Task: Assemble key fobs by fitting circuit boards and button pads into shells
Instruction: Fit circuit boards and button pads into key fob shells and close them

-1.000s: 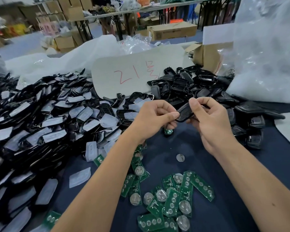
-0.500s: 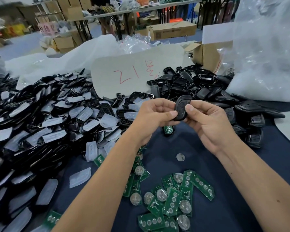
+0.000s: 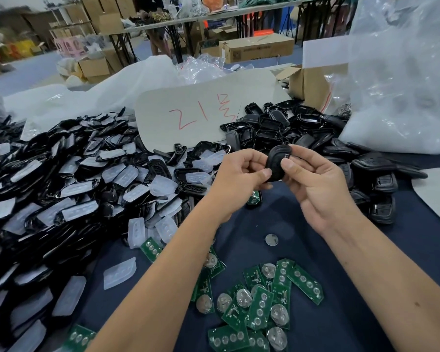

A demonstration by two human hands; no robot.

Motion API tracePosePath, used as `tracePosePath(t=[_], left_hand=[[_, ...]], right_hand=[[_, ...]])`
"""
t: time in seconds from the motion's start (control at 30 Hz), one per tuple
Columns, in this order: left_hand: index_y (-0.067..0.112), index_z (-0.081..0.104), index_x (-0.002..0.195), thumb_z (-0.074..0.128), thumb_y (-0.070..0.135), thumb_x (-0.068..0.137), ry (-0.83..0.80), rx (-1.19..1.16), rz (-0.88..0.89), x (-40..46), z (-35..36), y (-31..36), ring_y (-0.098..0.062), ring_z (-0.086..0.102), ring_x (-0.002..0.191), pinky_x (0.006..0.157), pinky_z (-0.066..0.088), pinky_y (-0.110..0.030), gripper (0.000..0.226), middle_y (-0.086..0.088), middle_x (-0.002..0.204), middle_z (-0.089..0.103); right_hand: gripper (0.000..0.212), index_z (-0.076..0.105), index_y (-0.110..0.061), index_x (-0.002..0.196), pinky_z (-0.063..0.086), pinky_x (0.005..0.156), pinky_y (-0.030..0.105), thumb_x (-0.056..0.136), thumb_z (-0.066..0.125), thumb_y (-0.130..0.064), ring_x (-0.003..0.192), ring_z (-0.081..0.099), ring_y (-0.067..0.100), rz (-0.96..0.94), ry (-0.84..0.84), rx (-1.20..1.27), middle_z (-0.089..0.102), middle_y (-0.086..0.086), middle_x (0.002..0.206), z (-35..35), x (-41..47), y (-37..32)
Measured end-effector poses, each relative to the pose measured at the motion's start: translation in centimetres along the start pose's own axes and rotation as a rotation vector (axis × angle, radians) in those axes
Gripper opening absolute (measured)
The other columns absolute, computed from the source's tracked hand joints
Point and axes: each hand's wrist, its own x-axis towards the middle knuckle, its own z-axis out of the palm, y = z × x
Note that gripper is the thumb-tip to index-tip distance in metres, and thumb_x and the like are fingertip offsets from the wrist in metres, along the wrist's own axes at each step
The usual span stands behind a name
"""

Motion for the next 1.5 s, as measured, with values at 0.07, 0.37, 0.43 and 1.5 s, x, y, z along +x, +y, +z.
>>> tracePosePath(t=[0.07, 0.37, 0.43, 1.5], left_hand=[[0.006, 0.066, 0.090, 0.061, -0.012, 0.095, -0.032, -0.027, 0.001, -0.1, -0.2, 0.2, -0.006, 0.063, 0.068, 0.076, 0.063, -0.031, 0.020, 0.001, 0.073, 0.059], [0.012, 0.064, 0.086, 0.069, -0.005, 0.086, 0.189, 0.415, 0.257, -0.1, 0.6, 0.1, -0.015, 0.060, 0.069, 0.068, 0.054, -0.032, 0.018, 0.004, 0.075, 0.062], [0.013, 0.063, 0.086, 0.069, -0.003, 0.083, 0.208, 0.560, 0.360, -0.3, 0.8, -0.3, -0.015, 0.058, 0.073, 0.068, 0.051, -0.034, 0.018, 0.003, 0.078, 0.062], [0.012, 0.057, 0.112, 0.066, -0.012, 0.092, 0.145, -0.217, -0.331, 0.1, -2.7, -0.9, -0.030, 0.065, 0.085, 0.070, 0.063, -0.032, 0.032, -0.023, 0.104, 0.065]], right_hand=[[0.033, 0.072, -0.010, 0.107, 0.060, 0.078, 0.024, 0.075, 0.074, -0.006, 0.086, 0.075, 0.014, 0.043, -0.052, 0.052, 0.081, 0.005, 0.095, -0.2, 0.1, -0.1], [0.020, 0.076, -0.016, 0.097, 0.060, 0.077, 0.025, 0.079, 0.083, -0.014, 0.075, 0.073, 0.012, -0.050, 0.095, -0.151, 0.080, 0.001, 0.084, 0.7, -0.1, 0.6], [0.015, 0.078, -0.017, 0.094, 0.060, 0.079, 0.026, 0.082, 0.086, -0.012, 0.084, 0.076, 0.017, -0.096, 0.097, -0.237, 0.081, 0.006, 0.091, 0.9, -0.4, 0.9], [0.044, 0.069, 0.005, 0.118, 0.059, 0.085, 0.026, 0.079, 0.072, -0.013, 0.094, 0.069, 0.019, 0.141, -0.157, -0.161, 0.073, 0.011, 0.100, -0.2, 0.6, 0.1]])
